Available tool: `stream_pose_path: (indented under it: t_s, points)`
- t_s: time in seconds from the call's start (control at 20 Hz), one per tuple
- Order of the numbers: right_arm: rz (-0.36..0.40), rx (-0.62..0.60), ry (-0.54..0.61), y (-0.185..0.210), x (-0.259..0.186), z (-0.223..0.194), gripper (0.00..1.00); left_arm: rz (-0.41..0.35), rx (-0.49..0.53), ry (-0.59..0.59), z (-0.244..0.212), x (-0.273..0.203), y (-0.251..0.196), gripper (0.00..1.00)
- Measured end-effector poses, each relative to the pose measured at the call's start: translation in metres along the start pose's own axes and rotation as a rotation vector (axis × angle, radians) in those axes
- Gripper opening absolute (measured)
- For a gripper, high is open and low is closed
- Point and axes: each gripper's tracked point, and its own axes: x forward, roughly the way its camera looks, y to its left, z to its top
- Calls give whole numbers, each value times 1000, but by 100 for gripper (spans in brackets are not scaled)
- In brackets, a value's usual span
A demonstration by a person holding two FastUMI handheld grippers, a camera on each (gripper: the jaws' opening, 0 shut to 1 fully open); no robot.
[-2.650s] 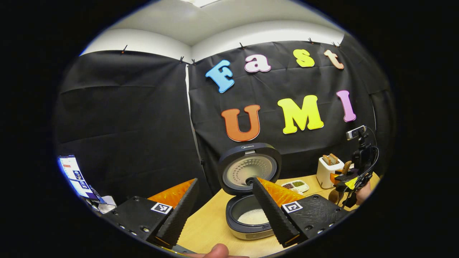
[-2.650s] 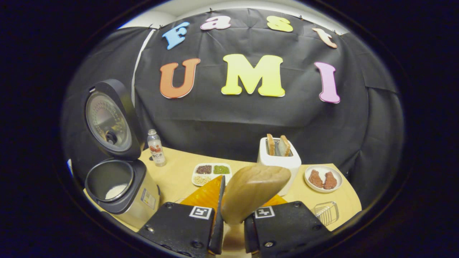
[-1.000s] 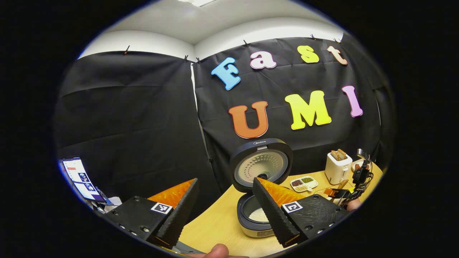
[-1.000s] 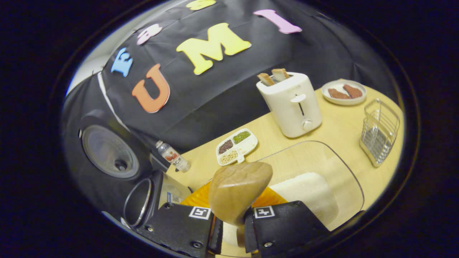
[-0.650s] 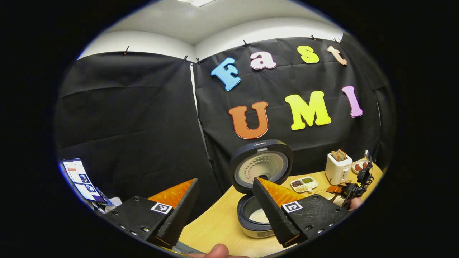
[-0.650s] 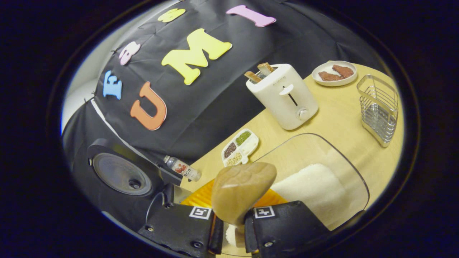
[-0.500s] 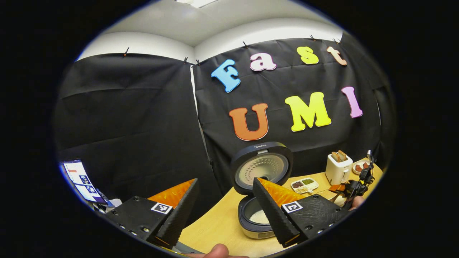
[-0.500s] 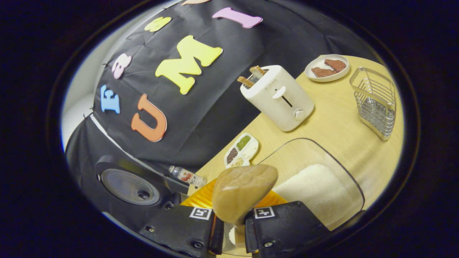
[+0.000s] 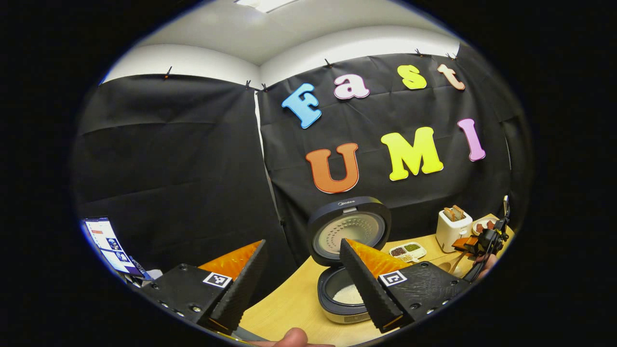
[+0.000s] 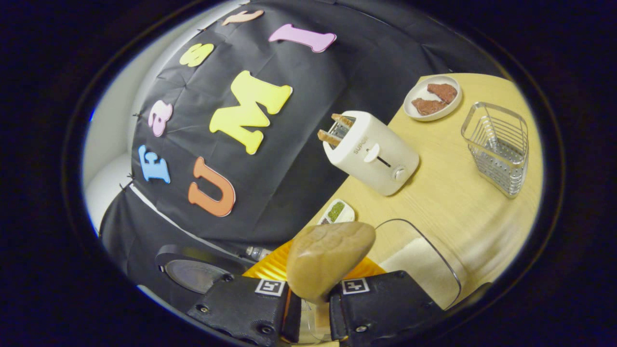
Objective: Close the left gripper, press the button to open the rice cooker; take a wooden spoon from the chopstick holder with the right hand, scoop a spoonful of rice and pour it into the rice cooker, then put the wooden spoon back into the chopstick holder.
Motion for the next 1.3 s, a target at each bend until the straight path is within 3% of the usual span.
stream_pose_path:
  t_s: [0.45,0.9,1.3]
  points:
    - [53,-38,-51,41,-18,48,28,-3,-21,-13,2,-1,-2,95]
    - [68,-24,-60,58,-21,58,29,-4,-22,-1,-2,-5,2,95]
    - [80,74,-68,54,-21,62,28,4,-20,-2,-1,-8,6,95]
